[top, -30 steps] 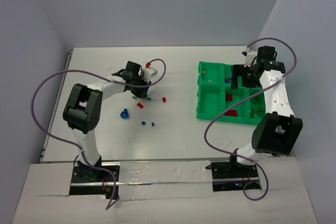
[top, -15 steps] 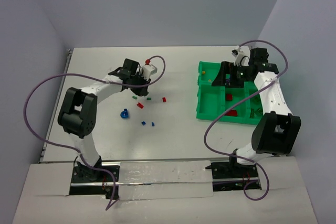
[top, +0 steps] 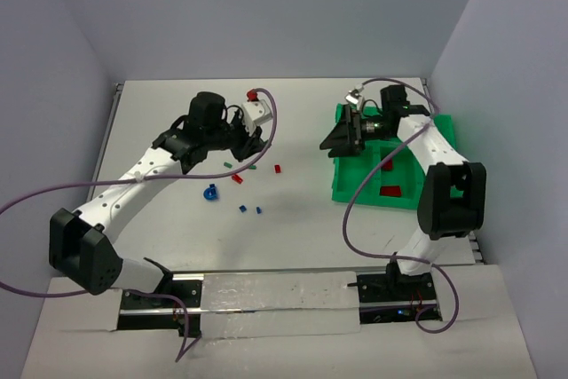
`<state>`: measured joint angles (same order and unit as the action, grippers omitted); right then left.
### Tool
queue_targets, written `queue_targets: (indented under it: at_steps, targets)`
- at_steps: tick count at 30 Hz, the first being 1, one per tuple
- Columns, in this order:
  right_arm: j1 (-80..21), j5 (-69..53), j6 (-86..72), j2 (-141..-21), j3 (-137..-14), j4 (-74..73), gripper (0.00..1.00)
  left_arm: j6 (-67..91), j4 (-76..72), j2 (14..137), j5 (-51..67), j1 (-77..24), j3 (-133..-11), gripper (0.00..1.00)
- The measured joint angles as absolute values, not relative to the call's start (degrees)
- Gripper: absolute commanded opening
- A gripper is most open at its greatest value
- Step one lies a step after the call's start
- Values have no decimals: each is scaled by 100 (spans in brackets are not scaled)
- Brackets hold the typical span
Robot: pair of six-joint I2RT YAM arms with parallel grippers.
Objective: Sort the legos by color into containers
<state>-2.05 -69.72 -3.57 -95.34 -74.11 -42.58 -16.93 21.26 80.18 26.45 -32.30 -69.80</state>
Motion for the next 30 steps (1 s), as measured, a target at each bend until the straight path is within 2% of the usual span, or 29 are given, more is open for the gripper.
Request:
queue_targets:
  at_steps: [7,12,25,30]
  targets:
    - [-1195,-7310,-479,-10054,-8062,-4216,86,-1664,2371,7996,2714,-3460,-6980,8]
    - [-1595,-7303,-722,-10272,-8368,-4093,69,-1664,2471,7996,2729,-3670,-6980,8]
    - [-2106,-7354,-913,-10709,-8576,-4018,54,-1667,2593,7994,2731,-3885,-7002,7]
    - [-2236,-7479,-897,-10772,-8660,-4042,43,-1667,2602,7994,2731,-3944,-7035,7]
